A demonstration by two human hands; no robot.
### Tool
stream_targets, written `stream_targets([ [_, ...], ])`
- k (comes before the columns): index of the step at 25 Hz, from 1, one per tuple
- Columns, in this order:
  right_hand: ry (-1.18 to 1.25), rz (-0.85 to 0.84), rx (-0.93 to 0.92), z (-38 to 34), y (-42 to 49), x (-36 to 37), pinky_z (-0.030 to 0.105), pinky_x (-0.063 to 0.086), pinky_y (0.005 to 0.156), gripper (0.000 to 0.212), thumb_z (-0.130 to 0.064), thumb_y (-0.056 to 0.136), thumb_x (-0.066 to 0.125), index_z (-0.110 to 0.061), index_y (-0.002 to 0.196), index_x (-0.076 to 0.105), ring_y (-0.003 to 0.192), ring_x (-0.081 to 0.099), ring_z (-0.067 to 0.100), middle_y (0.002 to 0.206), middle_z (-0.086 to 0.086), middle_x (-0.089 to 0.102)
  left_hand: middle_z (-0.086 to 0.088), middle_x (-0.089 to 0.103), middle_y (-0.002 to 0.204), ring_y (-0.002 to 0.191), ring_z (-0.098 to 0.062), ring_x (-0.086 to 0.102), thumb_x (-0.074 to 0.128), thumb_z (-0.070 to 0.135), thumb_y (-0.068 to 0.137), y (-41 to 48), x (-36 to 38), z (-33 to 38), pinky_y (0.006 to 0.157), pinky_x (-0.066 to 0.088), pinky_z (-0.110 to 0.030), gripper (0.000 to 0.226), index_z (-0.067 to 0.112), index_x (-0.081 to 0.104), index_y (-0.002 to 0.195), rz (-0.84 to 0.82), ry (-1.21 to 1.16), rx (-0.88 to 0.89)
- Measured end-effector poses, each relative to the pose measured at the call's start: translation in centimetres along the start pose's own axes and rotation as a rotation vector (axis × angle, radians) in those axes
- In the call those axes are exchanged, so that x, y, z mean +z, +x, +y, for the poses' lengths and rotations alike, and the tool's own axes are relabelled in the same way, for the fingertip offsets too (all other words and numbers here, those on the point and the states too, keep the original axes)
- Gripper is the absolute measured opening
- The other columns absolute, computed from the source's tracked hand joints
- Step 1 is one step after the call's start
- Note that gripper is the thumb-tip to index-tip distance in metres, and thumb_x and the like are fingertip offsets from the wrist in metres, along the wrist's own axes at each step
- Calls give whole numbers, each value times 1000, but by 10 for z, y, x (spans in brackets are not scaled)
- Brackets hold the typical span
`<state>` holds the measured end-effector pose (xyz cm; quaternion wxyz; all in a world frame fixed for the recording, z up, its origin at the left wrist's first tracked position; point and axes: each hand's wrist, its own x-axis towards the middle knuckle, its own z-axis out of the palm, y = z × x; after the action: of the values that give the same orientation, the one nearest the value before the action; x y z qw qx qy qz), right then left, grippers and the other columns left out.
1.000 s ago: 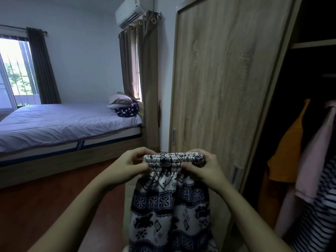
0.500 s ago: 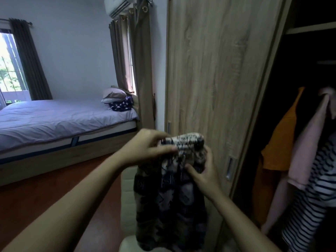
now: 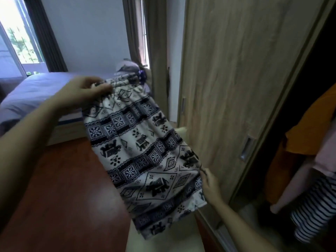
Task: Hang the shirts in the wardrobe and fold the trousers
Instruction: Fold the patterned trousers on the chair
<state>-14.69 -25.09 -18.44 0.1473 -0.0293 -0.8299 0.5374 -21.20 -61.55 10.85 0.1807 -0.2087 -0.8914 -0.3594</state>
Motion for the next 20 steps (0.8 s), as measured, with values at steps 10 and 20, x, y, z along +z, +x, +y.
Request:
stream_targets([
  [10,-313,-343,84,102,-44,38,10,35,59,18,-31,90,54,-20,76,60,68,56,-4,69,-5,60,-9,67,82,71,-20,60,57,42,89,-164,126,-211,66,44,-30,30,14,68,91,-139,60,-643],
  [20,-761,-501,136,359,-4,162,31,33,62,17,-13,95,48,-4,94,63,85,59,33,93,15,64,-12,66,80,68,-28,62,59,51,83,-284,375,-401,66,53,-39,43,10,64,91,-176,158,-857],
])
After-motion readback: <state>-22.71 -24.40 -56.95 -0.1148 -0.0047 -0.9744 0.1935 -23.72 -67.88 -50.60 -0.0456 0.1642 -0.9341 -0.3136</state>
